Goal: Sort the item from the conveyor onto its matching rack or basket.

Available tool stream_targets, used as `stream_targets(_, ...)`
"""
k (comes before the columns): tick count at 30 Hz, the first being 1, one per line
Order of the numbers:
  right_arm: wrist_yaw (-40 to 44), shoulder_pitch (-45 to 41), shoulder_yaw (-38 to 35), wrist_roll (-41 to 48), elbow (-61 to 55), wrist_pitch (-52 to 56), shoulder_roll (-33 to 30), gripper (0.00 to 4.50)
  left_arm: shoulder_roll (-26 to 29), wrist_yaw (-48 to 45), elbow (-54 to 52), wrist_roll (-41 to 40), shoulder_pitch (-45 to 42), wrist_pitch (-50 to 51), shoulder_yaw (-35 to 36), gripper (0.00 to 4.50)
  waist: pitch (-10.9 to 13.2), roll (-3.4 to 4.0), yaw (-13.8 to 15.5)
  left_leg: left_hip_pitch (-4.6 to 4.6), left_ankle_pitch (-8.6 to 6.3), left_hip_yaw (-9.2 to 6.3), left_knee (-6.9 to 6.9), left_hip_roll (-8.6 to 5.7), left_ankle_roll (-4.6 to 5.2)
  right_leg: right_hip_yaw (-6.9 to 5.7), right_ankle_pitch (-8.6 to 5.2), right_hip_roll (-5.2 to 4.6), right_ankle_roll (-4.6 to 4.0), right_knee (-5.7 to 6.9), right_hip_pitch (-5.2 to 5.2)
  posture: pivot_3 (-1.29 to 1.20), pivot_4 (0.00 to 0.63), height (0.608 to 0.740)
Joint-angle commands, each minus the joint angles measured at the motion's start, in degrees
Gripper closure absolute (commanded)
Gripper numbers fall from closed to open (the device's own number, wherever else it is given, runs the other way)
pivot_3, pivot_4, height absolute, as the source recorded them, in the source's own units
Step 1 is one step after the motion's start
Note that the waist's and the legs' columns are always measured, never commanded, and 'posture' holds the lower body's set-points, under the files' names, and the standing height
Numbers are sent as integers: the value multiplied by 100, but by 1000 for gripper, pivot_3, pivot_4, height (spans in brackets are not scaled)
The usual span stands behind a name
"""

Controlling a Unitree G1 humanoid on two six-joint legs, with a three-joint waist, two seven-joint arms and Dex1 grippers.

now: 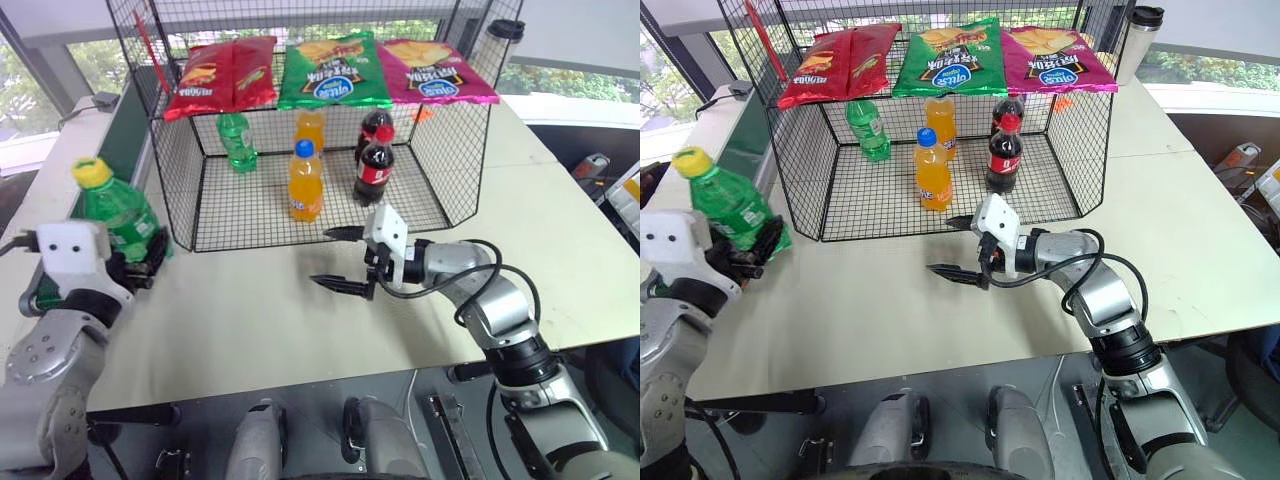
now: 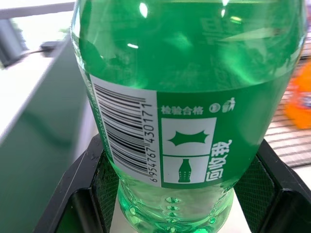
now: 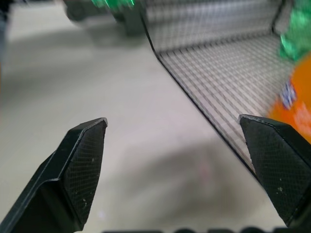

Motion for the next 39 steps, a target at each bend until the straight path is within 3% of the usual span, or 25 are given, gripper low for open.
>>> stream_targets(1,-112,-5,37,-274,92,-199,-55,0,24,-48,-46,20,-358,-223,-383,1852,0,0,-2,0,0,0,0,0,0,0,0,0,0,0,1,0,150,740)
stream_targets(7,-135,50,9,-386,60,-215,-54,0,-478,375,890,875,-985,-827,-1463,1852,0,0,-4,0,0,0,0,0,0,0,9,2,15,0,0,0,150,740)
stream_targets(14,-136,69,-63,-325,-54,-150,-9,0,-897,586,2020,1544,-1511,-1535,-1974,1852,0,0,-5,0,0,0,-1,1,0,0,10,5,17,1,-1,0,150,740)
stream_targets(27,-160,23,-136,-117,-335,149,20,0,-1453,821,4047,2159,-2411,-2688,-2065,1852,0,-1,0,-2,0,1,0,0,1,-3,11,3,20,1,0,0,150,740)
stream_targets(39,-513,-50,-165,-231,-394,393,64,0,-1551,689,4984,2330,-2988,-3157,-2112,1852,0,-1,-4,-2,1,4,0,0,1,-3,12,3,21,2,0,0,150,740)
